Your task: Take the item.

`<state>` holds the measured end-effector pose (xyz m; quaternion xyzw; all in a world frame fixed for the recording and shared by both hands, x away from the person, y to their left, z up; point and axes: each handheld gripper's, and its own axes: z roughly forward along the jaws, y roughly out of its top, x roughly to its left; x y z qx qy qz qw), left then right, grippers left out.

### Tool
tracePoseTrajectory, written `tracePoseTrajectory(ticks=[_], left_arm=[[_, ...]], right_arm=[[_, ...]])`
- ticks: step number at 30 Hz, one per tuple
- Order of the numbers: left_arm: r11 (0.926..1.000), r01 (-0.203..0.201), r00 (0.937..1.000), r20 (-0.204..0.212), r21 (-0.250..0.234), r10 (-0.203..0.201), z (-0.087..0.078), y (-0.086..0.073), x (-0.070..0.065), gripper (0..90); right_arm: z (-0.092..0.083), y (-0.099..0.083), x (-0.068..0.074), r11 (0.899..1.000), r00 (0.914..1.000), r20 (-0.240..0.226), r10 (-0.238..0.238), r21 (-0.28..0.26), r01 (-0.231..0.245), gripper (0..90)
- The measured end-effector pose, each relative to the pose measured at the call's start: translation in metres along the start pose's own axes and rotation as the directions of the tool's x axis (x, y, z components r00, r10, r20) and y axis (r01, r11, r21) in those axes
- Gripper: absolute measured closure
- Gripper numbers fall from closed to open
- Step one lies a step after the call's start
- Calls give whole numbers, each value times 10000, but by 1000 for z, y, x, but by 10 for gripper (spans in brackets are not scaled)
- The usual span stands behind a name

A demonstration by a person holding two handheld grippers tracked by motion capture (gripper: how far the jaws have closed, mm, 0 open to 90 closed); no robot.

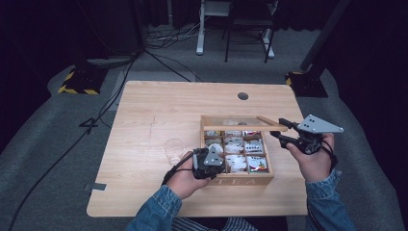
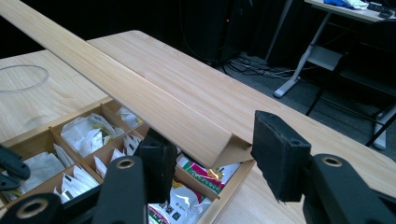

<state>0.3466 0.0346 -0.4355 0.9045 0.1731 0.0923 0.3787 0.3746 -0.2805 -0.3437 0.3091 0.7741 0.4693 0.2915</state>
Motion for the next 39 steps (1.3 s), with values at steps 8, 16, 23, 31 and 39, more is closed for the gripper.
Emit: tracePoseTrajectory(ticks=[8,16,23,31,39], left_arm=[[9989,306,9995,-39,-368,-308,-6,1,2,893],[9916,658,9970,-331,-1114,-699,-22,1,6,893],[9832,870,9941,-497,-1602,-960,-40,0,10,893],[9734,1049,9891,-803,-2036,-1234,-61,-2,15,893],[9681,1211,9833,-1070,-2195,-1473,-79,-9,23,893]], right_arm=[[0,0,0,10000,10000,-23,40,-1,-40,505],[0,-1,-1,10000,10000,-45,79,-17,-79,504],[0,-1,-1,9999,9999,-68,100,-31,-100,503],[1,0,-2,9999,9999,-83,119,-65,-120,502],[1,0,-3,9999,9998,-122,129,-87,-130,501]])
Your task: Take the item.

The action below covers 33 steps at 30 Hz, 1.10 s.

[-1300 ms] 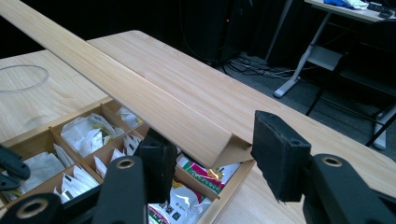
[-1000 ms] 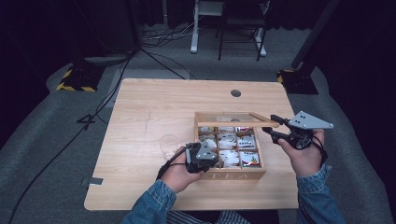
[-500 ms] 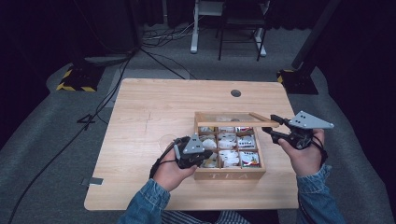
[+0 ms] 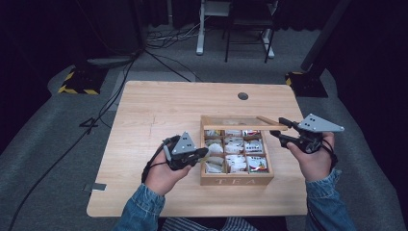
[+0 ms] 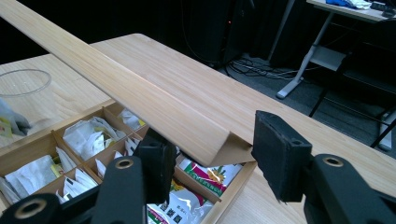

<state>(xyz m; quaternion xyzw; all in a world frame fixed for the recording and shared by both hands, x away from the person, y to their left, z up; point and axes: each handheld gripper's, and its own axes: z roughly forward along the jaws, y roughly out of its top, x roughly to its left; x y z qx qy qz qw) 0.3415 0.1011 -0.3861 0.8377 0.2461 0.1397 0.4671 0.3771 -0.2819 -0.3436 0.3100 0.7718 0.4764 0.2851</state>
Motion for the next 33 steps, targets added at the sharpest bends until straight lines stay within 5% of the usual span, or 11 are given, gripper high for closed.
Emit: tracePoseTrajectory(ticks=[19,33], left_arm=[[9973,574,9937,-939,-450,-614,-41,-9,25,892],[9935,1039,9847,-1354,-465,-1093,-55,-20,43,892]], right_arm=[[0,0,0,10000,10000,-24,10,3,-10,499],[0,0,0,10000,10000,-41,22,10,-22,498]])
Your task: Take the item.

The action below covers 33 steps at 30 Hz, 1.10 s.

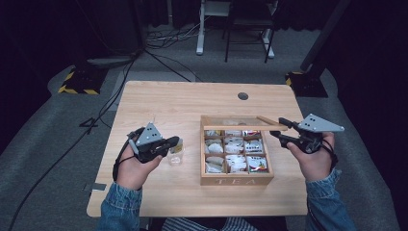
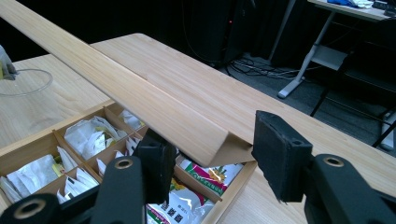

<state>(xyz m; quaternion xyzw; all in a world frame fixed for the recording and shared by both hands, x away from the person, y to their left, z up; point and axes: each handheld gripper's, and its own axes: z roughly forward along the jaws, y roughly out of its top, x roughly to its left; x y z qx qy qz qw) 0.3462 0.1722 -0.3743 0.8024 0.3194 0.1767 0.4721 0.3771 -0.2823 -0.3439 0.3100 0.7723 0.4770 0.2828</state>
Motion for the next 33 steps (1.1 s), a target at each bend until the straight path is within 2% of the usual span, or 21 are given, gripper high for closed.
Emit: tracePoseTrajectory(ticks=[11,28,33], left_arm=[[9995,266,9990,-371,141,-261,13,-11,13,892],[9949,659,9977,-185,757,-647,31,-23,18,892],[9924,589,9982,-172,1077,-574,34,-26,20,892]], right_arm=[[1,0,0,10000,10000,-9,14,21,-14,494],[2,-1,0,10000,10000,-11,28,93,-28,495],[2,-1,0,10000,10000,-8,28,95,-28,496]])
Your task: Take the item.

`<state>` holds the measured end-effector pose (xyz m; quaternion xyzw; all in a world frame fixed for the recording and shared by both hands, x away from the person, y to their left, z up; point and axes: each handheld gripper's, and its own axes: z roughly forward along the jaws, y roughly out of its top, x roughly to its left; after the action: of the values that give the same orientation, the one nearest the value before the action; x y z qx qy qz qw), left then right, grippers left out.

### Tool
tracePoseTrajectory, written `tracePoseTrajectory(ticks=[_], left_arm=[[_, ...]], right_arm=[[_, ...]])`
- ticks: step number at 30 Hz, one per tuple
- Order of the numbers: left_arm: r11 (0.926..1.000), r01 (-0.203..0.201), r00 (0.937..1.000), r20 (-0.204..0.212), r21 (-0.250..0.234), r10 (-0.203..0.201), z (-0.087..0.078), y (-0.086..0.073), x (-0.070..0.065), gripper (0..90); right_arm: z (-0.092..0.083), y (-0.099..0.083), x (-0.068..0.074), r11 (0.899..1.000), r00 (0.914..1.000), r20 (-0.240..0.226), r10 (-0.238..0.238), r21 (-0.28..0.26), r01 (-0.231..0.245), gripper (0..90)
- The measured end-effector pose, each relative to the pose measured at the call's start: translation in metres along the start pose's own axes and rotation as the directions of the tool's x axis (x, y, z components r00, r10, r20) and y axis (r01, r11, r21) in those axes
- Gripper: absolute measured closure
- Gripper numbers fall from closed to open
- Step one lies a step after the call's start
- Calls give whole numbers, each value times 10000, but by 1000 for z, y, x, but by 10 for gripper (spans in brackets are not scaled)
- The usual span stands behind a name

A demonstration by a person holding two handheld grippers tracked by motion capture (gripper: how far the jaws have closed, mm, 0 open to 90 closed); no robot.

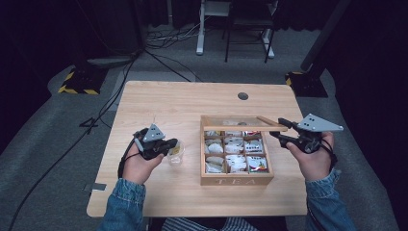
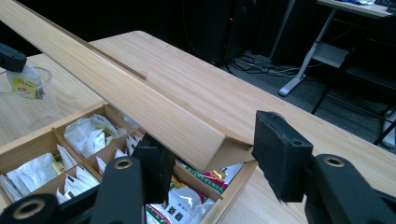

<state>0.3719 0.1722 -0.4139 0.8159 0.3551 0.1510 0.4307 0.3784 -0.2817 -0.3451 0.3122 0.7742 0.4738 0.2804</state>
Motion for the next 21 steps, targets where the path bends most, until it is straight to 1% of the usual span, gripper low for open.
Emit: tracePoseTrajectory(ticks=[1,4,6,7,9,10,11,12,13,14,15,17,18,19,21], left_arm=[[9999,-70,10000,-31,71,71,0,0,1,891],[9998,-7,10000,-12,176,8,2,-1,0,890],[9996,-144,9998,-164,252,148,3,-1,-1,886],[9990,-272,9994,-217,353,280,5,-1,-2,871],[9989,-278,9992,-268,384,288,5,-1,-2,857],[9989,-297,9989,-340,349,309,6,-1,-3,830],[9985,-431,9979,-473,324,446,5,0,-3,722],[9984,-490,9969,-599,267,505,5,0,-2,722],[9987,-467,9964,-693,189,479,4,1,-3,634],[9992,-380,9968,-700,82,385,2,1,-3,634],[9992,-396,9962,-780,25,397,0,2,-2,559],[9998,-144,9960,-883,-153,130,-6,2,0,512],[9998,-144,9960,-883,-153,130,-6,2,0,495],[9998,-128,9954,-949,-160,112,-8,2,2,495],[9998,-48,9934,-1143,-188,26,-14,0,6,464]], right_arm=[[0,0,0,10000,10000,-2,-10,2,10,496],[0,0,0,10000,10000,-2,1,-2,-1,496],[0,0,0,10000,10000,0,-3,-1,3,496],[0,0,0,10000,10000,2,-3,-1,3,496],[0,0,0,10000,10000,0,-11,0,11,496],[0,0,0,10000,10000,2,-13,3,13,496],[0,0,0,10000,10000,1,-13,3,13,496],[0,0,0,10000,10000,-1,-14,2,14,496],[0,0,0,10000,10000,-2,-18,2,18,496],[0,0,0,10000,10000,-2,-18,2,18,496],[0,0,0,10000,10000,-4,-16,3,16,496],[0,0,0,10000,10000,-7,-16,3,16,496],[0,0,0,10000,10000,-7,-16,3,16,496],[0,0,0,10000,10000,-8,-20,5,20,496],[0,0,0,10000,10000,-12,-23,5,23,496]])
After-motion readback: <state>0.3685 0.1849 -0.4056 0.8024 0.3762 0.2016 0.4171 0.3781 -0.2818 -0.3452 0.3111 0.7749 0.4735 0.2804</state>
